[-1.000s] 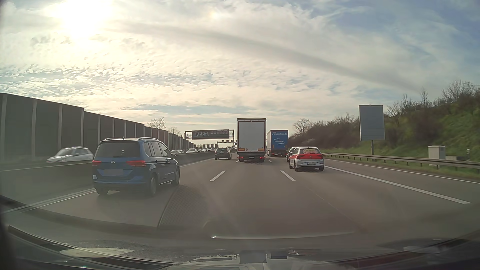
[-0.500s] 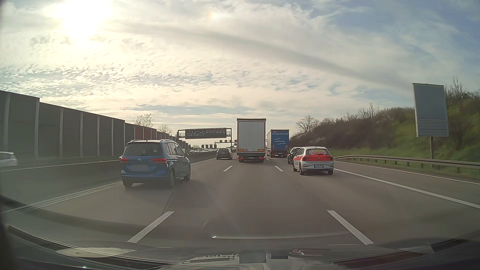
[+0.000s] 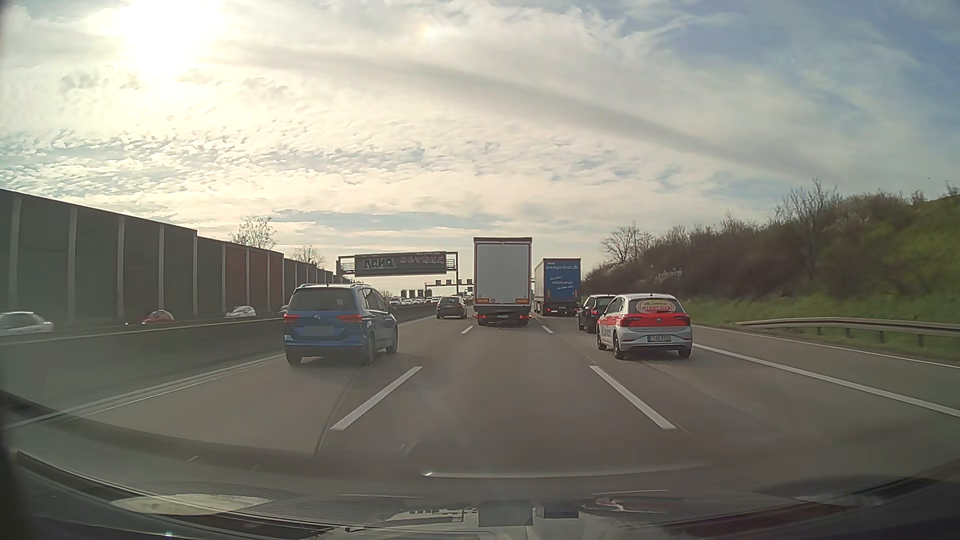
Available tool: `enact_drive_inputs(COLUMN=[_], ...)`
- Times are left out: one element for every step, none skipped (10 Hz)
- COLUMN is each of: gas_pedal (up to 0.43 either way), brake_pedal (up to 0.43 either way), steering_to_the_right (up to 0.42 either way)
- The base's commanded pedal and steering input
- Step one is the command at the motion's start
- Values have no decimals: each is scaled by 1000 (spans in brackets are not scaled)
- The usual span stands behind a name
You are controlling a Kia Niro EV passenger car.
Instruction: Follow the waypoints while adhering to traffic rules and regulations
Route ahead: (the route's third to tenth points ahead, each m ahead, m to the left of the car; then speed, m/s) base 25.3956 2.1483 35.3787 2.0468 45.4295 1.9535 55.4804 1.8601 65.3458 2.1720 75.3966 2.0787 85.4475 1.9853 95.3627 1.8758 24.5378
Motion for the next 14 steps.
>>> enact_drive_inputs(gas_pedal=[138,138,138,138,138,138,138,138,138,138,138,150,150,150], brake_pedal=[0,0,0,0,0,0,0,0,0,0,0,0,0,0], steering_to_the_right=[-2,-2,-2,-2,-2,-2,-2,-1,-2,-4,-4,-4,-3,-3])
